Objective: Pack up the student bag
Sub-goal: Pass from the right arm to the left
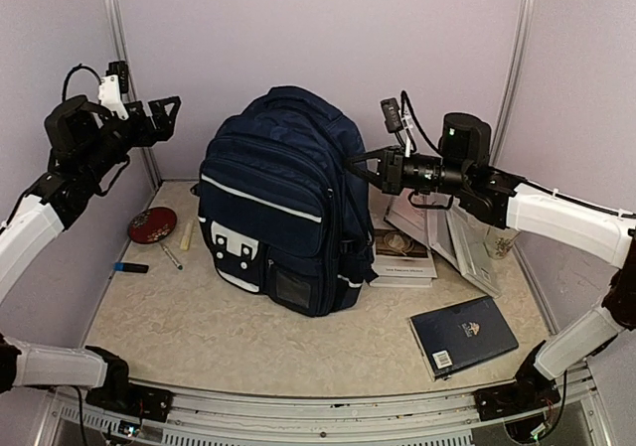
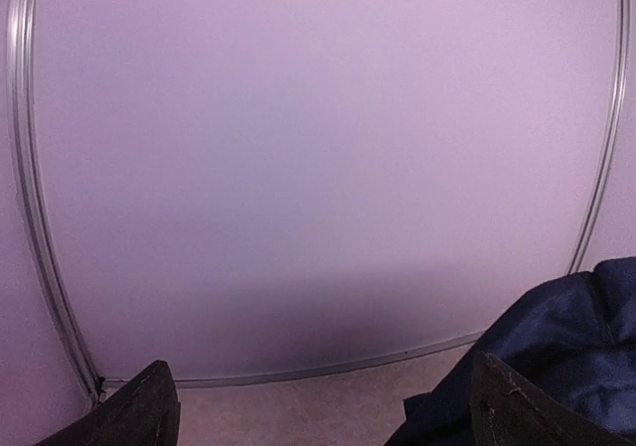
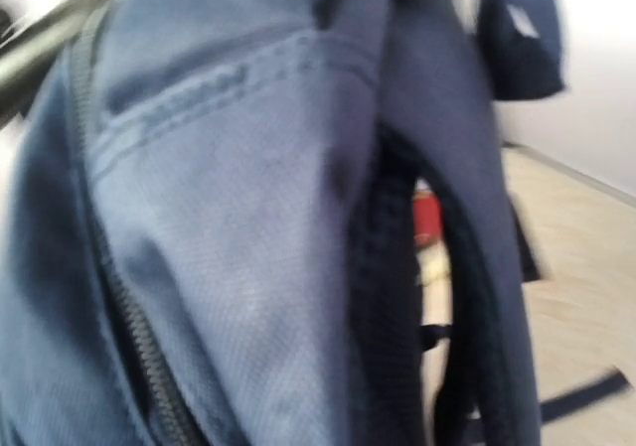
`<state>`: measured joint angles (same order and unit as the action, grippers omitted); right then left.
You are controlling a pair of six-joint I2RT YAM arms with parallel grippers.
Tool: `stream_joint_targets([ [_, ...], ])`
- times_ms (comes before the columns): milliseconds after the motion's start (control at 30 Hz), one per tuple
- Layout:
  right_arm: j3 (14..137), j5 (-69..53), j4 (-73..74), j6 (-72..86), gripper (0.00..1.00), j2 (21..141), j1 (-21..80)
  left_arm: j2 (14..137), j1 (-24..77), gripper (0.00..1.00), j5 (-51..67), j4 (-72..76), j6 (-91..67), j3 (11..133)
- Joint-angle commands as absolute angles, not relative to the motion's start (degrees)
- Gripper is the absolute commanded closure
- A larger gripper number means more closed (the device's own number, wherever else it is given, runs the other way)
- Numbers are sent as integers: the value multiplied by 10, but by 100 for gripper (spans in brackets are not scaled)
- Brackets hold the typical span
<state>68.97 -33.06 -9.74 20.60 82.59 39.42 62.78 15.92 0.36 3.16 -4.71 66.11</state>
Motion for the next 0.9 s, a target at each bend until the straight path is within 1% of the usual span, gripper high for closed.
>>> stream_joint_targets([
  [0,638,-218,-147,359,100,846,352,598,151,1,3,9,-53,648],
  [100,607,-175,-193,400,100,846,352,574,163,1,87,12,-44,618],
  [133,602,-162,-201,413,100,846,352,568,181,1,112,11,-40,606],
  [200,588,-148,-225,442,100,844,352,561,242,2,123,0,-16,580],
  [267,578,-158,-259,471,100,846,354,572,330,3,92,-28,40,557],
  [367,588,-173,-272,496,100,854,371,605,460,5,19,-46,88,529],
  [467,600,-162,-274,491,100,852,393,635,554,2,-17,-17,108,505],
  [567,609,-141,-265,475,100,845,411,658,580,1,-15,22,108,484],
  [767,603,-127,-289,479,100,823,435,713,609,1,-54,1,137,491],
  [867,604,-119,-298,492,100,818,446,731,623,1,-54,19,135,500],
])
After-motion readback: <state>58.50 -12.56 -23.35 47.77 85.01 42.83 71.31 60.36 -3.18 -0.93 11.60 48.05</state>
